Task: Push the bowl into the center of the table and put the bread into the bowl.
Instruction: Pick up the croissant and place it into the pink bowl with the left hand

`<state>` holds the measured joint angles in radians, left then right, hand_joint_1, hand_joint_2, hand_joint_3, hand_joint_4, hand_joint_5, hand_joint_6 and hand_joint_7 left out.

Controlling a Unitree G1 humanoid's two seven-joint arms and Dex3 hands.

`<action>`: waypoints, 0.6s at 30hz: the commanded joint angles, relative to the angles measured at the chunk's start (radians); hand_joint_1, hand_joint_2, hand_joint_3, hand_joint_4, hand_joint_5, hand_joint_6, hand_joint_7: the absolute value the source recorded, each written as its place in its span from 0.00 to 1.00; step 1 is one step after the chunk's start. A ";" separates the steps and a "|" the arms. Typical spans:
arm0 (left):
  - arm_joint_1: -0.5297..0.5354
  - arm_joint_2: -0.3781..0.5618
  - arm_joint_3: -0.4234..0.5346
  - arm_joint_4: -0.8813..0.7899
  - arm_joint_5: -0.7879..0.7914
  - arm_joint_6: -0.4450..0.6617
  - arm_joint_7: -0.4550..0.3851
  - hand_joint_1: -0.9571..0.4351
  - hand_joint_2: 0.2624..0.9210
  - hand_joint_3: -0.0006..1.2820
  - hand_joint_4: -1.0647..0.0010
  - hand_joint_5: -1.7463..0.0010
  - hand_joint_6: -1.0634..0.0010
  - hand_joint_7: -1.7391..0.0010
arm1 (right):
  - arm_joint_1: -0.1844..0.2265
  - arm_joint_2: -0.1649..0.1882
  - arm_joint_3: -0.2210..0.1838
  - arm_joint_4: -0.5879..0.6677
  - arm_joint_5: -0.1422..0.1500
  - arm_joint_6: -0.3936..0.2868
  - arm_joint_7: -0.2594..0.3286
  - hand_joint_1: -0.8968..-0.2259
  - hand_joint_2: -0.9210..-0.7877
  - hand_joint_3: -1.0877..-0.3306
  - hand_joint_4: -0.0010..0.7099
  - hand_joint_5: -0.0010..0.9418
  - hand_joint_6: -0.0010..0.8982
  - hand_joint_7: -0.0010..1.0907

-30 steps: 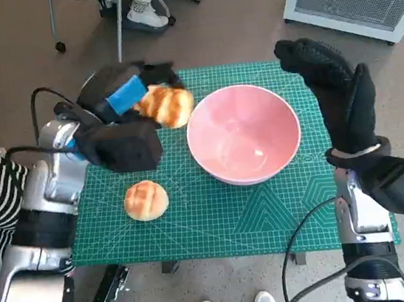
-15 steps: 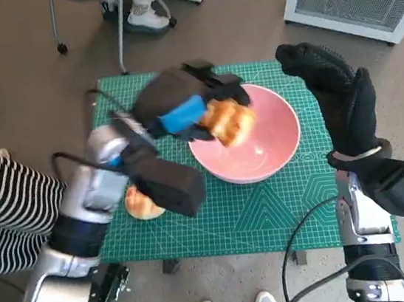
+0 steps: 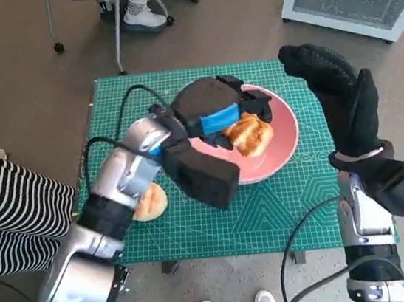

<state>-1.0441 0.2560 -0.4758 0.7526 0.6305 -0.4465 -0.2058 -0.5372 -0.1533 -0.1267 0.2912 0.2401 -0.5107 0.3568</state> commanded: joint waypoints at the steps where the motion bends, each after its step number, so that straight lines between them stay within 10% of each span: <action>1: -0.051 -0.025 -0.026 0.090 0.025 -0.016 0.022 0.69 1.00 0.06 0.32 0.35 0.45 0.30 | 0.025 0.003 -0.002 0.000 0.004 0.017 -0.004 0.15 0.00 0.48 0.29 0.00 0.05 0.54; 9: -0.059 -0.046 -0.022 0.154 0.004 0.011 -0.026 0.69 1.00 0.17 0.52 0.26 0.56 0.21 | 0.031 0.005 -0.003 -0.012 0.006 0.023 -0.008 0.15 0.00 0.48 0.28 0.00 0.05 0.54; 14: -0.030 -0.031 0.008 0.089 -0.042 0.050 -0.101 0.63 0.89 0.07 0.61 0.79 0.67 0.63 | 0.033 0.005 -0.006 -0.014 0.009 0.024 -0.007 0.15 0.00 0.48 0.28 0.00 0.05 0.53; 18: -0.002 -0.009 0.035 0.016 -0.083 0.066 -0.151 0.58 0.85 0.02 0.69 0.95 0.72 0.76 | 0.033 0.006 -0.006 -0.014 0.009 0.025 -0.008 0.15 0.00 0.48 0.29 0.00 0.05 0.53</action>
<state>-1.0610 0.2310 -0.4684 0.8308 0.5860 -0.3922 -0.3226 -0.5303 -0.1516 -0.1275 0.2753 0.2402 -0.5011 0.3546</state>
